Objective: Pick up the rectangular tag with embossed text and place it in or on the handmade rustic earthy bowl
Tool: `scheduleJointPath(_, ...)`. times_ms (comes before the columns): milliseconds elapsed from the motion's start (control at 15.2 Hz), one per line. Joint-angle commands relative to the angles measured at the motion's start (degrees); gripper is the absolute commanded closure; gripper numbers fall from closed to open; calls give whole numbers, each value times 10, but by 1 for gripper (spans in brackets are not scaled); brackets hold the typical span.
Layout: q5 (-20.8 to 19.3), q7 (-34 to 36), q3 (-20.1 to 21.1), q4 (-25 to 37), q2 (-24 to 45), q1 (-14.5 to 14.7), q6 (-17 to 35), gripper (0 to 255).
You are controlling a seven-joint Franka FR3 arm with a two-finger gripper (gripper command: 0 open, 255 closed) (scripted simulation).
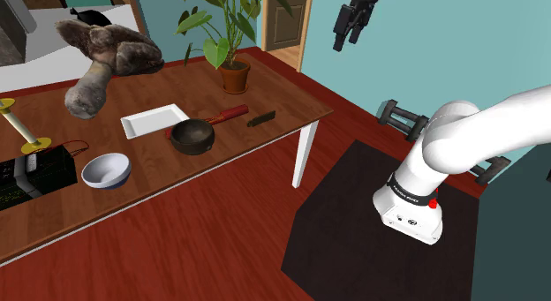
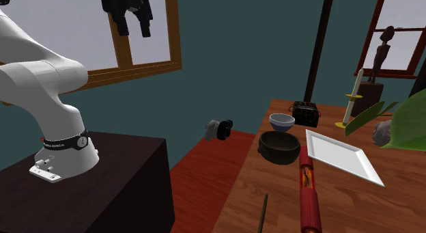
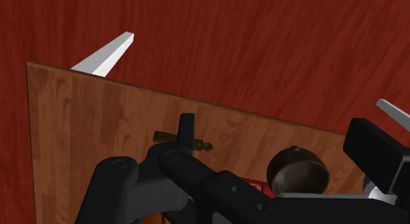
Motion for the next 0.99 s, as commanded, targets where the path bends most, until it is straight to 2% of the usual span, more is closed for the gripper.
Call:
scheduleJointPath(0, 0, 0, 0, 0, 0, 0, 0, 0)
scheduleJointPath(462, -40, -160, -80, -69, 46, 15, 117, 0)
scheduleJointPath(924, -59, -321, -161, -87, 149, 36, 240, 0)
